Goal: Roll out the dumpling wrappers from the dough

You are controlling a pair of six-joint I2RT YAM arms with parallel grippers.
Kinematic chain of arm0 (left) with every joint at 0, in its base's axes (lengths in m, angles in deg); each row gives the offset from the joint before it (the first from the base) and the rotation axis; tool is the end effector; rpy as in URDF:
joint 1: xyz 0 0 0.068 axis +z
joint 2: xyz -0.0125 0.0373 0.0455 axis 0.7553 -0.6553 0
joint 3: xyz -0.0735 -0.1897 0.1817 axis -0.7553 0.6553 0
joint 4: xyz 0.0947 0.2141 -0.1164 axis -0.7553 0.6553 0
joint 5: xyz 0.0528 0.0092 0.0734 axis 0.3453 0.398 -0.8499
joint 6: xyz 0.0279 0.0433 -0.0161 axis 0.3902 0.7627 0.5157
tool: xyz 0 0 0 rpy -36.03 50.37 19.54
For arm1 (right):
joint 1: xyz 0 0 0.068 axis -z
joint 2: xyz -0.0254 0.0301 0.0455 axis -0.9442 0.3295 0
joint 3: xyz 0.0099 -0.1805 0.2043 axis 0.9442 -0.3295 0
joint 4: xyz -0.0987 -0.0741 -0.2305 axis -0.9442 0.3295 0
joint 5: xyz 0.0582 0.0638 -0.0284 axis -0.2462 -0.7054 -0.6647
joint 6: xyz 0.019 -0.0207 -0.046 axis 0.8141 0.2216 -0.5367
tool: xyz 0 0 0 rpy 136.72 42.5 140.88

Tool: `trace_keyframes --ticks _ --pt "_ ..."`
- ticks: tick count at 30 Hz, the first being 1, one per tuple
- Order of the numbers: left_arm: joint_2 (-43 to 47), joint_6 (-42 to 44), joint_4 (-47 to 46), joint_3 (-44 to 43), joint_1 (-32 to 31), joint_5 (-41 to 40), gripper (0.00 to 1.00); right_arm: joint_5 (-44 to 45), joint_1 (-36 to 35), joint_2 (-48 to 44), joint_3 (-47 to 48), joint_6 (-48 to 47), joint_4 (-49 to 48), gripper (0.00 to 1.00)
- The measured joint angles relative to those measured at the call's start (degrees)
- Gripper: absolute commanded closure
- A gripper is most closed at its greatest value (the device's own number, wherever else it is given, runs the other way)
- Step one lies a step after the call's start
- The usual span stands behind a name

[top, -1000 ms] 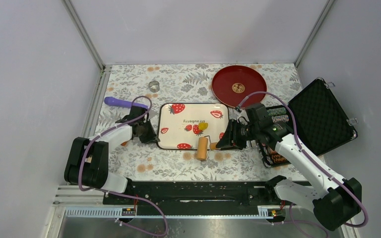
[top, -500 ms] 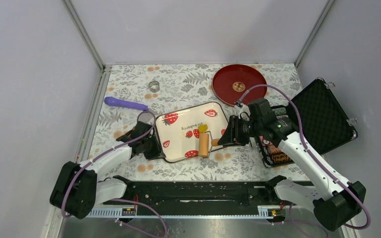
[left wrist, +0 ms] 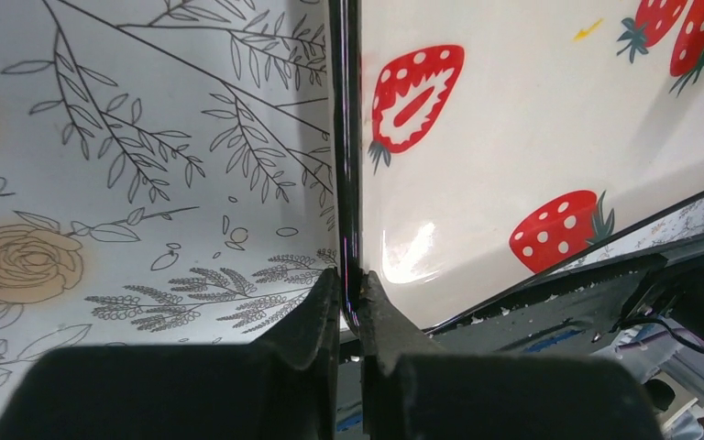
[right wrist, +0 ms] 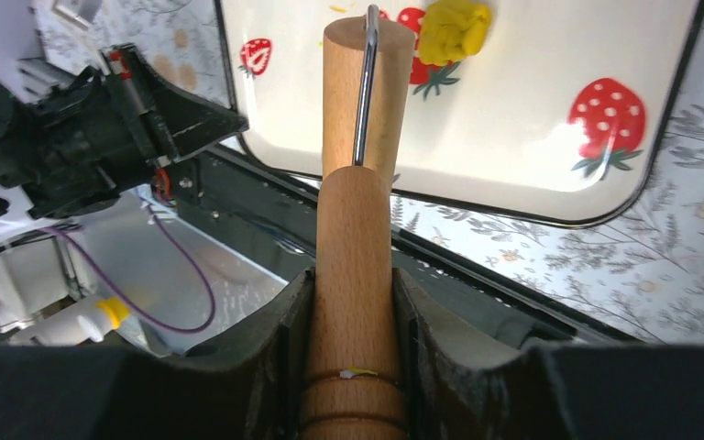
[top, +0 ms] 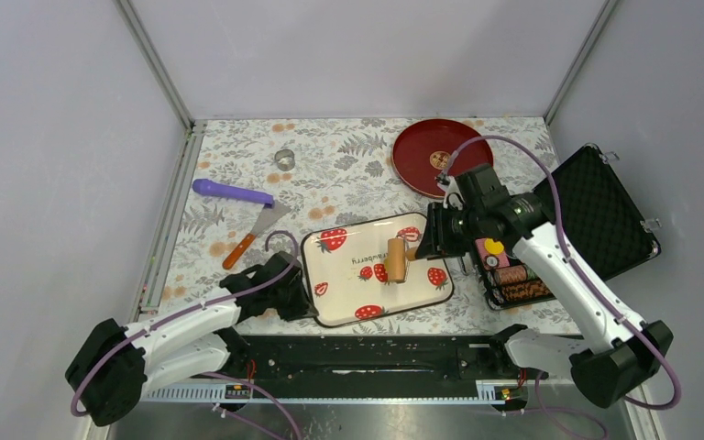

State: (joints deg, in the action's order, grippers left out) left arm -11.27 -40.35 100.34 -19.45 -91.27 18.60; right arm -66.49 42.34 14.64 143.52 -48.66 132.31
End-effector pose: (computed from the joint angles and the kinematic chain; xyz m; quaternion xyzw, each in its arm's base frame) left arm 0.1156 -0.1105 0.1507 -0.1266 0.9568 -0.2336 0.1178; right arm 0.1869 0.1165 0.3343 -0.0818 0.9254 0.3104 0.2013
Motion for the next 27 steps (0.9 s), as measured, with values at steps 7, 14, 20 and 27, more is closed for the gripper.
trace_keyframes --ticks 7,14,20,27 --pt "0.2 -4.1 -2.4 1.5 -2.8 -2.5 1.0 5.2 0.0 8.3 9.3 -5.0 6.9 1.0" --pt "0.6 -5.5 -5.2 2.7 -3.6 -3.1 1.0 8.3 -1.3 15.4 14.4 -7.9 10.1 1.0" --pt "1.1 -6.0 -7.0 3.6 -3.7 -3.1 1.0 11.8 -5.4 21.1 17.5 -8.7 11.2 1.0" --pt "1.3 -6.4 -8.4 4.3 -3.9 -3.2 1.0 16.9 -6.4 25.6 21.5 -10.1 11.5 1.0"
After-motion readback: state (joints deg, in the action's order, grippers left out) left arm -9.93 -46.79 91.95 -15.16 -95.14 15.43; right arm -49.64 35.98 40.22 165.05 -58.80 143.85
